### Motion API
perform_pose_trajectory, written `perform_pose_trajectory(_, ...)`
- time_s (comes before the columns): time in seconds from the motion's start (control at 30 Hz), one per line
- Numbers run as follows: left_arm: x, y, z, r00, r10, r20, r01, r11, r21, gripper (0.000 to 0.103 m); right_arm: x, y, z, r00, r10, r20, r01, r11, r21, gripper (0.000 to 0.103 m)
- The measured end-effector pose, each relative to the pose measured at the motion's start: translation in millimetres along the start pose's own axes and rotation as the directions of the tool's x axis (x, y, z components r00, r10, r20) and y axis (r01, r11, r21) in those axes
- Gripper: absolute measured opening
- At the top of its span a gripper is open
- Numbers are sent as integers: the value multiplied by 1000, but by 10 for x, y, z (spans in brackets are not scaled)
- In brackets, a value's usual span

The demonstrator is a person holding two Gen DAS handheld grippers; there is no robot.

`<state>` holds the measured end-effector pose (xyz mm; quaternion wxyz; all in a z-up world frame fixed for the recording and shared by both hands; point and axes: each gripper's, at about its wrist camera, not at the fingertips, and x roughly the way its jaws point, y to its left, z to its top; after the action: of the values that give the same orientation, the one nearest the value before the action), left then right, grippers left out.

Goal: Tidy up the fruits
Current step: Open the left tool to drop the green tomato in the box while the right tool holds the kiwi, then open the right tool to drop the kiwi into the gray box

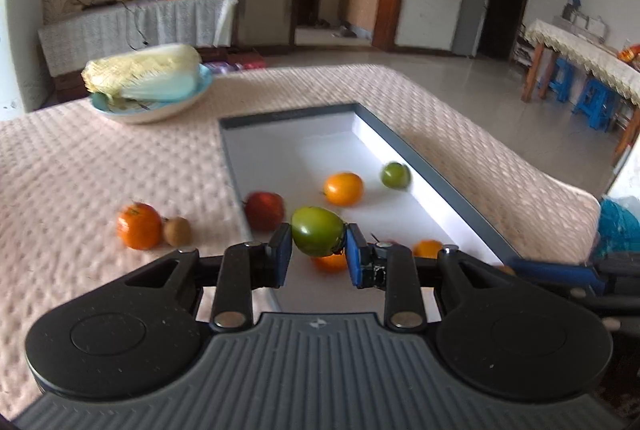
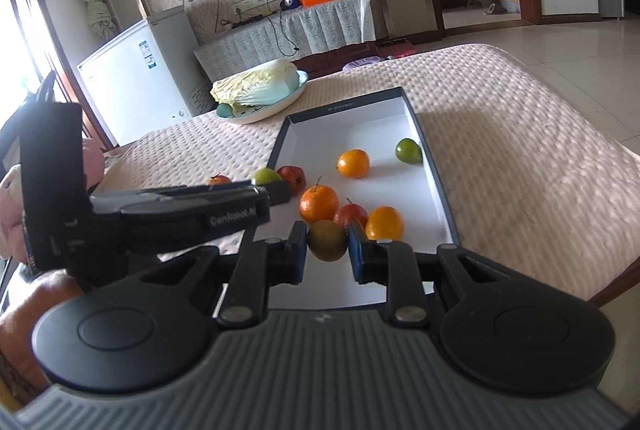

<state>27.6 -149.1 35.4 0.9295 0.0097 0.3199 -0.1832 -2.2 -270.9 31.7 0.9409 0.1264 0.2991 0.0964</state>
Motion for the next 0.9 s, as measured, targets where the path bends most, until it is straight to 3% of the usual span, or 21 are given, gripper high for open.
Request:
perform_pose_trajectory(0.17, 11, -57, -19, 1000, -29, -3, 29, 999, 19, 39, 44, -48, 32, 999, -35, 11, 35, 999, 7, 26)
perform_pose_trajectory(0.33, -45, -35, -18, 999, -51, 12, 51, 999, 13, 55, 145, -58, 103, 998, -47, 31, 48, 999, -8, 26)
perform_pose_trajectory(0.53, -126, 32, 2, 998, -49, 38, 49, 999, 0, 55, 256, -60, 177, 995, -71, 63, 72, 997, -19, 26)
perform_pose_trajectory(0.87, -332, 520, 34, 996, 47, 79, -39, 994, -100, 55, 619, -96, 273, 989, -126, 77, 128, 991, -25, 26)
perform_pose_trajectory(0.9, -346, 574, 31, 995, 58, 79, -49, 993, -106, 55, 638, -84, 278, 987, -135, 83, 138, 990, -27, 31)
